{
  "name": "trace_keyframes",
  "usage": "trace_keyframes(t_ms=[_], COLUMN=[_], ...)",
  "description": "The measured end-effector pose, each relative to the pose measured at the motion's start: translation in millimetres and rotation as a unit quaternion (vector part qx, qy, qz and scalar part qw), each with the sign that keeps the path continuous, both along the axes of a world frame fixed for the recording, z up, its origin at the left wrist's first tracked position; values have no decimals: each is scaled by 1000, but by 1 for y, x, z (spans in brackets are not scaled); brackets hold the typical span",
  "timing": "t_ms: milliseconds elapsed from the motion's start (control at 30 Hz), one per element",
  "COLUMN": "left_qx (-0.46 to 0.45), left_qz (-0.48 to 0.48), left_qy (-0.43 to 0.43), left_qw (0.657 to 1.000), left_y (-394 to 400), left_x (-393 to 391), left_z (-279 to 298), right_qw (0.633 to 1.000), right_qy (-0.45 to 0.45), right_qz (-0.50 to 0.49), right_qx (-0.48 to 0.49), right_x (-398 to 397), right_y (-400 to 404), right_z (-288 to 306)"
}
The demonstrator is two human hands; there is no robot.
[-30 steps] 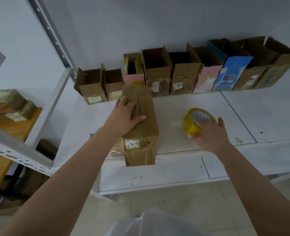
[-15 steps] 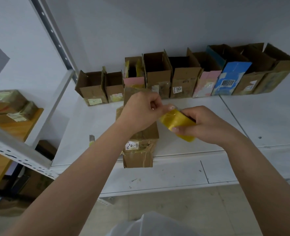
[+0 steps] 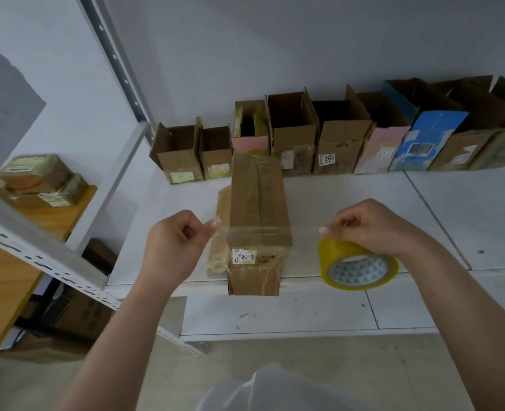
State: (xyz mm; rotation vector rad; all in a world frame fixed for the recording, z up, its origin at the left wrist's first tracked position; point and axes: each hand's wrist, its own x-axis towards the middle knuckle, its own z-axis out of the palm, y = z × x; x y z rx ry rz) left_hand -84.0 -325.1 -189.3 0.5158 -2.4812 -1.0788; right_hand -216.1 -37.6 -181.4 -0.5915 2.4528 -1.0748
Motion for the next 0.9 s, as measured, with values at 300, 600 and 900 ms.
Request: trace_keyframes(t_ms=[300,600,900], left_qx=[1,240,197], left_qz=[5,31,79], left_qy=[4,-59,-102], left_qw=[1000,968,972], left_y=[-6,19,27], left_x=[-9,-7,-12], left_z=[-28,-97,-111], right_qw=[996,950,946], right_qy=[30,130,113], right_qz=[-17,28,23], right_qx=[77,281,302], right_x=[-18,-14,-17], right_y=[-15,-61,-64], right_z=[-37,-52,-51])
